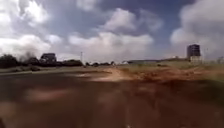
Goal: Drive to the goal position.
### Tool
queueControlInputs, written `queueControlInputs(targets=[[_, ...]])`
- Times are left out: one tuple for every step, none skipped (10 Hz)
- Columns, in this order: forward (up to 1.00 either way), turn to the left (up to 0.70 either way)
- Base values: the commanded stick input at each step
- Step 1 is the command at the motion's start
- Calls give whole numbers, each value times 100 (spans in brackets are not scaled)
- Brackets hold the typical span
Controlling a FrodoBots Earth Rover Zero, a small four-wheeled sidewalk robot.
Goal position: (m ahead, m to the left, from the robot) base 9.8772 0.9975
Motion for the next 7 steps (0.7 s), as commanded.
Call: queueControlInputs(targets=[[100,0],[100,0],[100,0],[100,0],[100,0],[100,0],[100,0]])
